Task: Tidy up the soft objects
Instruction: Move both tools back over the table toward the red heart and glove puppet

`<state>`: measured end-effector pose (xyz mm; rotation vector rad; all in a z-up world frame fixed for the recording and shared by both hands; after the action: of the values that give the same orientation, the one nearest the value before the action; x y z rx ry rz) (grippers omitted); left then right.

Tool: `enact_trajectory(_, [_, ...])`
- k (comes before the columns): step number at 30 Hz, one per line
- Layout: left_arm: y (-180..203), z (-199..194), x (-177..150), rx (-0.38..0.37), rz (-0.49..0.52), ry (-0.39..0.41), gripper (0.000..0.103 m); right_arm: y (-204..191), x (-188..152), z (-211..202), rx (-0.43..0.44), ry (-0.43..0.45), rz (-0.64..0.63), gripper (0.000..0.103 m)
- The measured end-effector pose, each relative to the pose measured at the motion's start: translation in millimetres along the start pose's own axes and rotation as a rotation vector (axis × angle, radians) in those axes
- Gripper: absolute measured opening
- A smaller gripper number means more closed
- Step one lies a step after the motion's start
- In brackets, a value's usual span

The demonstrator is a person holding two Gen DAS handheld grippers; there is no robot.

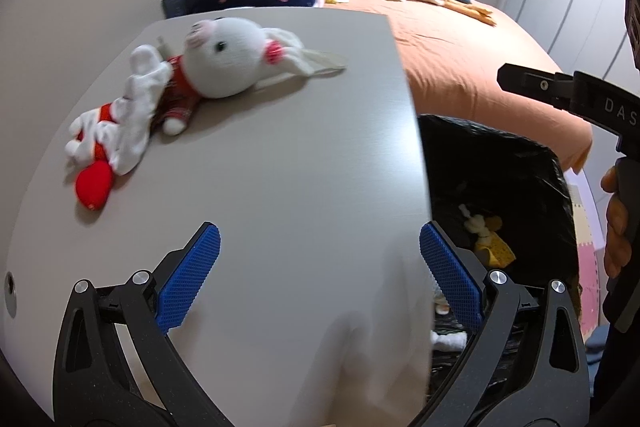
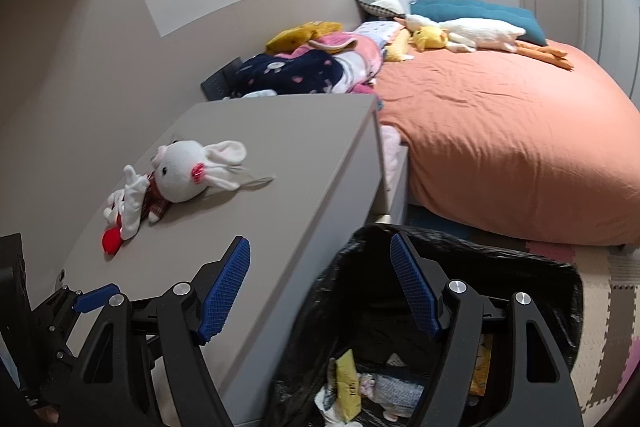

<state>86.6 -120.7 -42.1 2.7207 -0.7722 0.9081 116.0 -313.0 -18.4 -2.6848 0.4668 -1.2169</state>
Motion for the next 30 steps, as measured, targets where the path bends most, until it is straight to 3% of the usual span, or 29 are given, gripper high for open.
enact_trajectory(19, [-96,-5,-5,0.083,-0.148,0.029,0.097,-83,-2,47,0.087,-0.060,-0.102,0.073])
enact_trajectory(28, [-139,-6,-3,0.165,-0.192,0.062,0.097,-108,1,62,0.117,-0.070,-0.117,0.073])
enact_trajectory(30, [-148,-5,-3,0.189,-0.205,0.066,0.092,-116,1,66,0.127,-0.074,-0.127,0.073])
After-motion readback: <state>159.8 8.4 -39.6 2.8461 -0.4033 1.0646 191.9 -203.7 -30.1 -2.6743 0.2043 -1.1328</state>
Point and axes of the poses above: each gripper's, at about its wrist camera, not at the fingertips, and z roughly the way its jaws point, y to its right, x to its top, the point moved 4 cm from there along z, roughly the way its jaws point, and after that the axes turned 2 degrees about y, right-handed, at the moved point
